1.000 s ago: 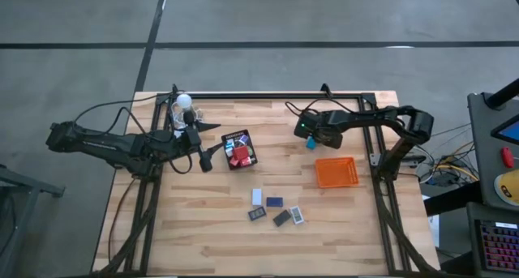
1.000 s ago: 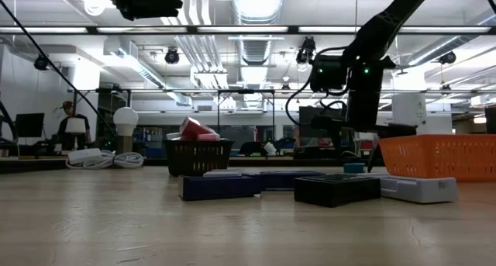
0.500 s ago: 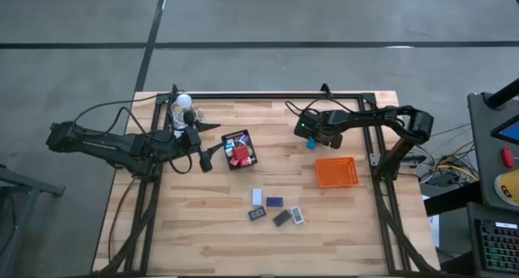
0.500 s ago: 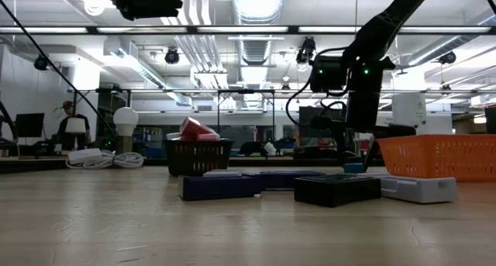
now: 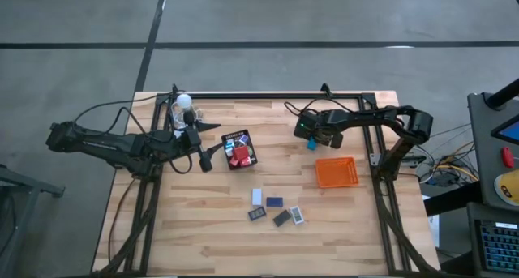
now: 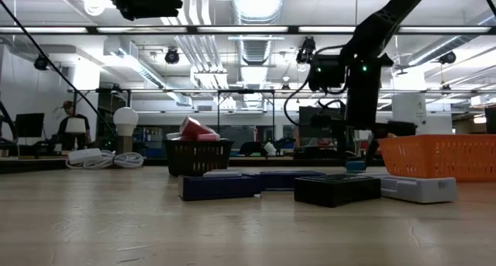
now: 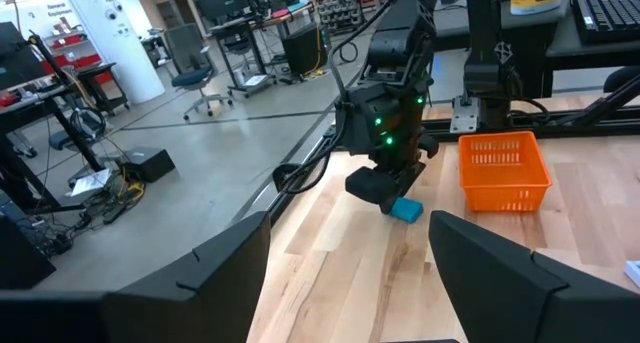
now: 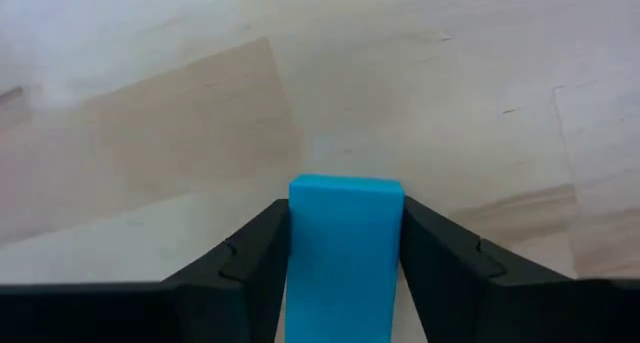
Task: Pick & Place Office items
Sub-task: Put the blue digital clock in the orange bin
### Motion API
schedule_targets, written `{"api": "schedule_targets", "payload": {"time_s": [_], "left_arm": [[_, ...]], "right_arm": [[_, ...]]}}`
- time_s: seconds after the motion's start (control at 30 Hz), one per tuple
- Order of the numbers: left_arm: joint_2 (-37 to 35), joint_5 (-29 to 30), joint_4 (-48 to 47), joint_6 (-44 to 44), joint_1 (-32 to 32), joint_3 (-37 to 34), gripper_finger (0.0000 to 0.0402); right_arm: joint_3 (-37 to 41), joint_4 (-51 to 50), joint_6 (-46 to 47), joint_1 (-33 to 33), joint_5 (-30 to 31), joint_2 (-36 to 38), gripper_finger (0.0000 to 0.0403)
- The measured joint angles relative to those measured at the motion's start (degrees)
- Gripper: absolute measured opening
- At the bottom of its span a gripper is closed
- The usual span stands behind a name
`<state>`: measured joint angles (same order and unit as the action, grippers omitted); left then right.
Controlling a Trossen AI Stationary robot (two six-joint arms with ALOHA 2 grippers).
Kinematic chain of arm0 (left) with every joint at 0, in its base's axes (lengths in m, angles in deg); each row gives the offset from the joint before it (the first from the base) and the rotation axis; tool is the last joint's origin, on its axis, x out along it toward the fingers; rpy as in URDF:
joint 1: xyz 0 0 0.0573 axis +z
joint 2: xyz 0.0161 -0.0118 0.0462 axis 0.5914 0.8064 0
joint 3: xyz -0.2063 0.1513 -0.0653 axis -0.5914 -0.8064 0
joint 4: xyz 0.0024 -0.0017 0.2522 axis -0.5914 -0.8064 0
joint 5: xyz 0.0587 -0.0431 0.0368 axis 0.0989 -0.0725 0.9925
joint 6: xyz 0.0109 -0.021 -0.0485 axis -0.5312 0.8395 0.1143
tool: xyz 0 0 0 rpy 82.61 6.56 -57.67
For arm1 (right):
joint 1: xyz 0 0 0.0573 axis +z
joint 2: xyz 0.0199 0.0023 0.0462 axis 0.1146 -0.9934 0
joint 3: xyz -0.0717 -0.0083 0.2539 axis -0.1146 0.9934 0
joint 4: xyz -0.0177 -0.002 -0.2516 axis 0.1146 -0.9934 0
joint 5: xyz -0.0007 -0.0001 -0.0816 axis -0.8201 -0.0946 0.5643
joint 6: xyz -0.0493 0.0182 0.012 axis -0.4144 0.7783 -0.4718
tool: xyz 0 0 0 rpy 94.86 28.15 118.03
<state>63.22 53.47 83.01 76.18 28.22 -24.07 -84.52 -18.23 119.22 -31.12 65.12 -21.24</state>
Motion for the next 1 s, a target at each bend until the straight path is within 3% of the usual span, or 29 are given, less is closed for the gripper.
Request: {"api": "schedule_targets", "payload": {"time_s": [0.3,0.6,0.77,1.0], "left_arm": [[0.0,0.01,0.0,-0.01,-0.02,0.0,0.0275],[0.0,0.0,-0.01,-0.01,-0.02,0.0,0.0275],[0.0,0.01,-0.01,0.0,-0.02,0.0,0.0275],[0.0,0.01,-0.03,-0.02,0.0,0.0,0.0275]], "right_arm": [[-8.85,-9.53,-8.17,3.01,2.69,1.19,0.0166],[-13.65,-13.49,-18.63,11.05,3.75,9.06,0.0166],[-11.15,-13.93,-16.84,17.49,5.03,16.06,0.0166],[-6.69,-20.39,-4.39,27.54,9.18,25.94,0.0167]]}}
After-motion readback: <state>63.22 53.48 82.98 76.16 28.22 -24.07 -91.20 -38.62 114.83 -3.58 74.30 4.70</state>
